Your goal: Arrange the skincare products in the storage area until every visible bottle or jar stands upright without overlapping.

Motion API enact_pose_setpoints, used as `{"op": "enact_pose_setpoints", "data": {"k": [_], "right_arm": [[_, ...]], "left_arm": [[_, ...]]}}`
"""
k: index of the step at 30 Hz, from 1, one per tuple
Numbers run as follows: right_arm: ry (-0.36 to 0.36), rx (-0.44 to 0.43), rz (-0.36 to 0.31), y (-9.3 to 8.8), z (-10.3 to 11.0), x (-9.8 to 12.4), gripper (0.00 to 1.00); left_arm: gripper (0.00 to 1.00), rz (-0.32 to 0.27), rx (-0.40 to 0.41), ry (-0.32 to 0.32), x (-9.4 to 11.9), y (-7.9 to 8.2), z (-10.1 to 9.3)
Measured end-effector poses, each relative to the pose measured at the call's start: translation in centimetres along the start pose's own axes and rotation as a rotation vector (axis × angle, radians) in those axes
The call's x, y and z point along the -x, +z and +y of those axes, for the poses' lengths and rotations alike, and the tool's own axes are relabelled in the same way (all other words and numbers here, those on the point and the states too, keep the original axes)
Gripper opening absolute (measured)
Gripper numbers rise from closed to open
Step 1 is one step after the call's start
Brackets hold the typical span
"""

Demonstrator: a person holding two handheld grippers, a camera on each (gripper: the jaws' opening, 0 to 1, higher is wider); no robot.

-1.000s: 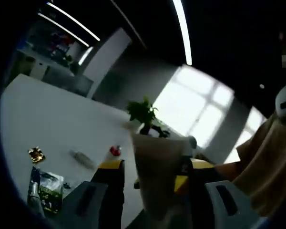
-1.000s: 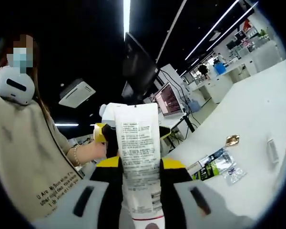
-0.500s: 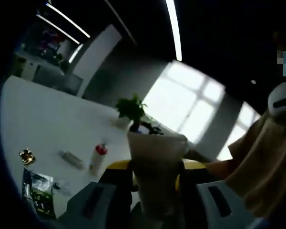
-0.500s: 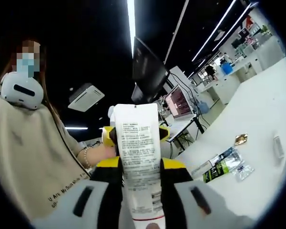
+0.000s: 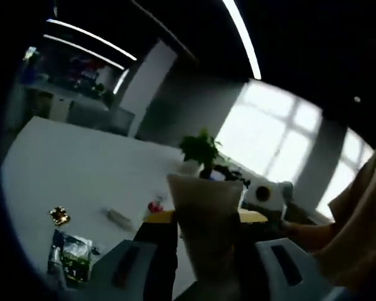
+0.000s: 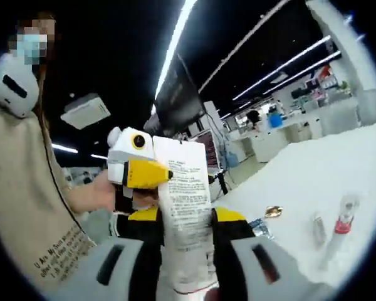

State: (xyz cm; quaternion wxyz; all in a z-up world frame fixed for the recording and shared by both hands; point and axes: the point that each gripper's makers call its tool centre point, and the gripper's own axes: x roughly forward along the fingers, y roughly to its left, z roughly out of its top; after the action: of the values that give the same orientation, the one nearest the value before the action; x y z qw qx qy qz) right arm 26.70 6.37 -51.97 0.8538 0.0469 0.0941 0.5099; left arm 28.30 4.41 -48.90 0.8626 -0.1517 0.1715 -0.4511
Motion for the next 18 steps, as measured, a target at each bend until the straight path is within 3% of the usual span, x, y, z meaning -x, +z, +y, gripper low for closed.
{"op": "enact_pose_setpoints", "data": {"k": [2, 5, 7, 13, 18], "right_arm": [[-0.144, 0.114, 0.035, 0.3, -1.1, 0.1, 0.26], [-0.301, 0.252, 0.052, 0.9, -1.6, 0.4, 0.20], [-0.342, 0.300, 0.041, 1.1, -1.6, 0.4, 0.18], [-0.423, 0.313, 0.081, 0.4, -2.5, 0.6, 0.17], [-0.484, 0.326, 0.067, 0.6, -3.5, 1.2, 0.17]], "left_arm": [[0.31, 0.021, -0.067, 0.070, -0.3, 0.1, 0.6], [0.31, 0.012, -0.030, 0.165, -0.7, 0.7, 1.4], [0.31, 0.004, 0.005, 0.205, -0.8, 0.9, 1.8], [0.31, -0.005, 0.020, 0.277, -1.5, 0.4, 1.7], [0.31, -0.034, 0.040, 0.300, -1.7, 0.6, 1.5]]}}
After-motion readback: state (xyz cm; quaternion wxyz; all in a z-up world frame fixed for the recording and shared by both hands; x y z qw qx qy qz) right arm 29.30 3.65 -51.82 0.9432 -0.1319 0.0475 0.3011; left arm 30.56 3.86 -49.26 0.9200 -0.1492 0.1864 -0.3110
